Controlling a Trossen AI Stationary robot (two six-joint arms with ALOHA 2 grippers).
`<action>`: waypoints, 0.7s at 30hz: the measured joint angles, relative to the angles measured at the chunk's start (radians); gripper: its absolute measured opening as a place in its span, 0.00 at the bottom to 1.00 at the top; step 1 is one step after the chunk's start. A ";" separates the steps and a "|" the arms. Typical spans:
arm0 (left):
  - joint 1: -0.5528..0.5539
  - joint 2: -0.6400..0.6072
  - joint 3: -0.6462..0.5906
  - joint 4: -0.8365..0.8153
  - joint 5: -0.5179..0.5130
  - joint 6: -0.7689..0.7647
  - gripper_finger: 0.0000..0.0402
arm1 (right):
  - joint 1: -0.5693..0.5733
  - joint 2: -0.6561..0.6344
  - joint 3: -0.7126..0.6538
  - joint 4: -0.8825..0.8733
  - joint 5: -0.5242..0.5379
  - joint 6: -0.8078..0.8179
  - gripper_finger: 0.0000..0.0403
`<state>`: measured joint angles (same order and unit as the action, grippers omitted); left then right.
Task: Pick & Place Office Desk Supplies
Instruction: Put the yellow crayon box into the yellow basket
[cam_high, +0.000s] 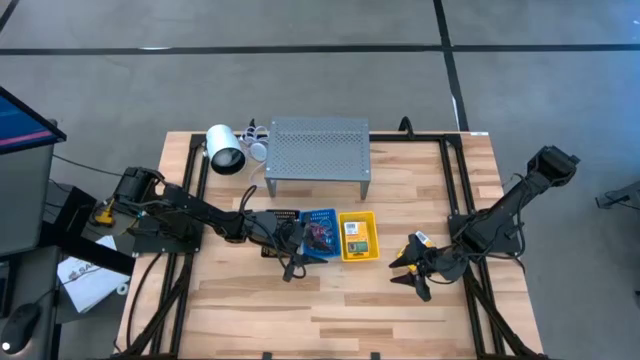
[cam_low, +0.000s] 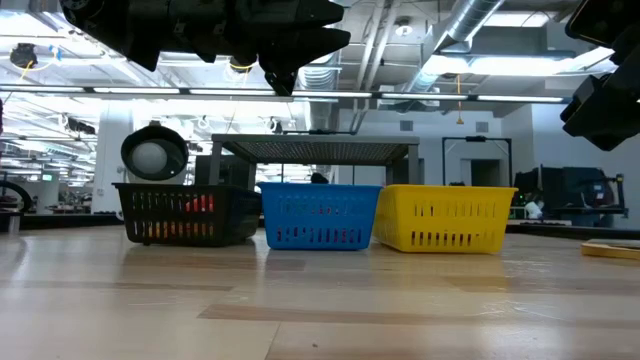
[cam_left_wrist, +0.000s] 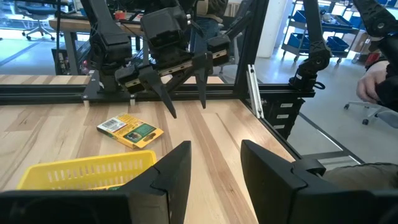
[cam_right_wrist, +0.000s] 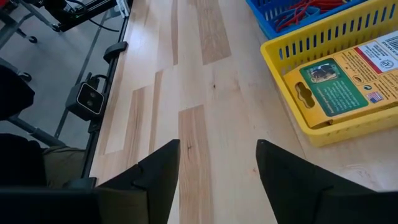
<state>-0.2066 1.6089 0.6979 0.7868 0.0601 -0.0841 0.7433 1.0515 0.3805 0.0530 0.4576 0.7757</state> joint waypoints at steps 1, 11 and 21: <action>0.000 0.000 0.000 0.000 0.000 0.000 0.34 | 0.000 0.000 0.000 0.000 0.000 0.002 0.51; 0.000 0.000 0.000 0.000 -0.007 0.000 0.34 | -0.001 0.000 0.000 0.087 0.050 -0.016 0.51; 0.000 0.000 0.000 0.000 -0.007 0.000 0.34 | -0.001 0.014 0.059 0.188 0.053 -0.204 0.51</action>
<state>-0.2062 1.6089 0.6979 0.7868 0.0528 -0.0837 0.7427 1.0656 0.4391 0.2409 0.5102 0.5714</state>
